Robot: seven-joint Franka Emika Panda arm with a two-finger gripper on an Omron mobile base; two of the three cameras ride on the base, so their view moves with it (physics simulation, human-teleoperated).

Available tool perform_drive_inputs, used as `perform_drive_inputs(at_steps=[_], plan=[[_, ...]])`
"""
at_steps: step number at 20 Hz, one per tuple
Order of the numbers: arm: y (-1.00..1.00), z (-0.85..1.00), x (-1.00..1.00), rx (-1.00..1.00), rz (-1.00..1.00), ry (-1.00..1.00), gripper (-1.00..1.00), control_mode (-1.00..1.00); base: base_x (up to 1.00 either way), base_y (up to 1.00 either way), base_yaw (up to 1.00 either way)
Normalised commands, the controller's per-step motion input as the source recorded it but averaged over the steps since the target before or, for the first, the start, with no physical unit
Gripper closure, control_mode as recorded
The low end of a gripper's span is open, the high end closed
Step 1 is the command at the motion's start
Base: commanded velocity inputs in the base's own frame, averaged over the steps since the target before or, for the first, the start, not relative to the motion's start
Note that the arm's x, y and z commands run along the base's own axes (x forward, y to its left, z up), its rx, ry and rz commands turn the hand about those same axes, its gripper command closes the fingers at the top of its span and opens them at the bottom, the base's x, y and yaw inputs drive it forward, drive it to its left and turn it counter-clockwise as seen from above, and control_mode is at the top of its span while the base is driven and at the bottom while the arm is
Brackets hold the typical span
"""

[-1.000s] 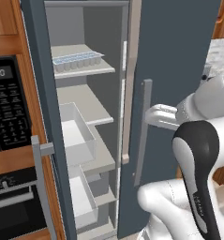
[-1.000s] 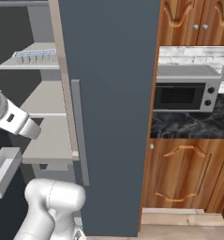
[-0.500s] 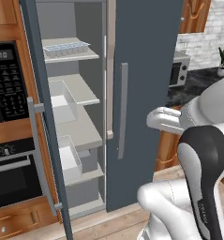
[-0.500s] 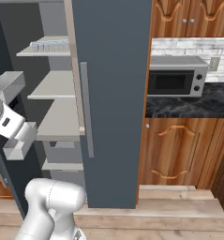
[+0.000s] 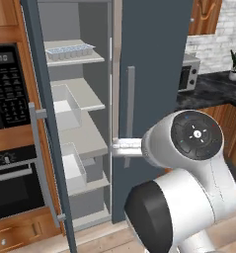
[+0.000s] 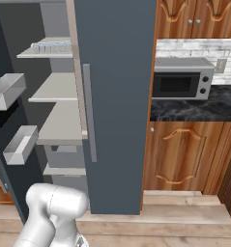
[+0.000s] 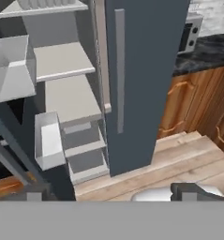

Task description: The ice cube tray has been filled with water. Take the tray and place it in the freezer to make ice. Close the freezer door after placing the tray.

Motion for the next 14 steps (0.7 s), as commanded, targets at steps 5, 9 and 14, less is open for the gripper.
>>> perform_drive_inputs(at_steps=[5,9,14], plan=[[1.00,0.00,-0.16,-0.32,0.01,-0.10,-1.00,-1.00,0.00,0.00,0.00],[1.00,0.00,0.12,-0.27,0.00,-0.22,-1.00,-1.00,0.00,0.00,0.00],[1.00,0.00,0.61,-0.27,0.00,-0.32,-1.00,-1.00,0.00,0.00,0.00]])
